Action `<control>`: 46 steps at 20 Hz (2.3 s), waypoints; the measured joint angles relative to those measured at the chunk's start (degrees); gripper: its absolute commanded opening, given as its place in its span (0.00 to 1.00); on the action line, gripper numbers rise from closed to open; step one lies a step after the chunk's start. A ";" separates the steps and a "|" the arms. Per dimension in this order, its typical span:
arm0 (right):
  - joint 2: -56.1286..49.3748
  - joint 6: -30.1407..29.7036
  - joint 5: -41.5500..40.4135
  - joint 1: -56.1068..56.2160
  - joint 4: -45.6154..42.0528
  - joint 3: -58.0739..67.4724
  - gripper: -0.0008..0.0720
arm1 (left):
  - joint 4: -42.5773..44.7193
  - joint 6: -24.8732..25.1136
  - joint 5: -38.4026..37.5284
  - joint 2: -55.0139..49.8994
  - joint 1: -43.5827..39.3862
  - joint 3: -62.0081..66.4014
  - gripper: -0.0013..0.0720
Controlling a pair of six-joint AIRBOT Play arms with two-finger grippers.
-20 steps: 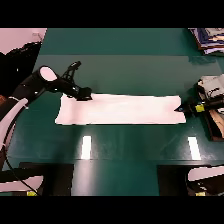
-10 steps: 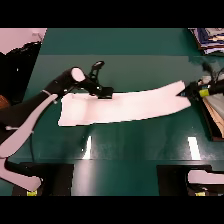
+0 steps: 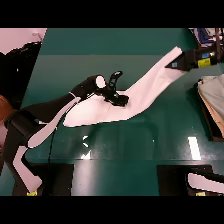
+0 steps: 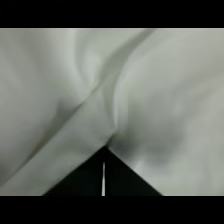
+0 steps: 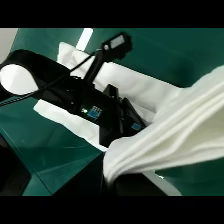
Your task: Fold the shirts.
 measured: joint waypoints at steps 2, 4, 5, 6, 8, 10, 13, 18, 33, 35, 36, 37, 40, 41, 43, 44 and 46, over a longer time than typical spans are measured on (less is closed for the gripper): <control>0.17 0.57 -0.61 3.21 0.22 1.86 0.04 | -0.13 -0.11 -0.17 -0.39 -0.24 0.20 0.05; 0.22 0.79 -1.38 5.70 0.31 2.75 0.04 | -0.15 -0.15 -0.46 -0.50 -0.35 0.31 0.05; 0.20 0.79 -2.03 6.95 0.24 3.06 0.04 | -0.11 -0.15 -0.70 -0.44 -0.28 0.33 0.05; 0.15 0.66 -2.47 8.13 0.28 3.28 0.04 | 0.09 -0.15 -1.36 -0.13 -0.04 0.39 0.05; 0.00 -0.07 -3.76 10.60 0.44 3.54 0.04 | 0.68 -0.15 -2.54 1.25 1.22 0.46 0.05; -0.33 -0.63 -5.35 13.44 0.44 3.67 0.04 | 1.77 -0.11 -3.67 4.02 3.82 0.52 0.05; -2.10 -1.97 -8.17 18.67 1.68 3.76 0.04 | 4.04 0.42 -5.27 9.99 9.90 0.57 0.05; -10.69 -9.01 -15.91 30.29 10.82 5.79 0.12 | 8.61 2.54 -8.22 22.49 22.75 0.57 0.05; -24.33 -6.45 -12.28 31.17 2.93 6.82 0.70 | 13.16 3.32 -15.58 36.50 39.08 0.46 0.05; -21.16 -4.98 -12.63 26.45 1.70 -0.50 0.70 | 13.18 3.32 -16.61 36.50 39.19 -0.33 0.05; -19.61 -4.04 -13.44 24.06 1.18 -4.24 0.70 | 13.18 3.30 -17.11 36.50 39.26 -1.25 0.05; -18.32 -3.41 -14.21 21.99 0.90 -7.52 0.72 | 13.18 3.32 -17.46 36.50 39.26 -2.43 0.05; -15.69 -2.05 -16.65 17.09 0.33 -15.61 0.72 | 13.16 3.32 -17.86 36.46 39.30 -7.93 0.13; -15.43 -1.92 -16.79 16.02 0.26 -17.44 0.72 | 13.14 3.34 -17.92 36.46 39.30 -10.01 0.54; -15.82 -1.57 -17.64 14.82 0.33 -20.17 0.72 | 12.94 3.76 -17.81 36.46 39.30 -14.58 0.85; -16.35 -1.49 -17.64 14.71 0.57 -20.92 0.72 | 12.87 4.04 -17.51 36.44 39.30 -16.96 0.85; -17.70 -1.33 -17.62 14.75 1.57 -21.42 0.72 | 12.50 4.44 -16.13 36.46 39.30 -21.31 0.85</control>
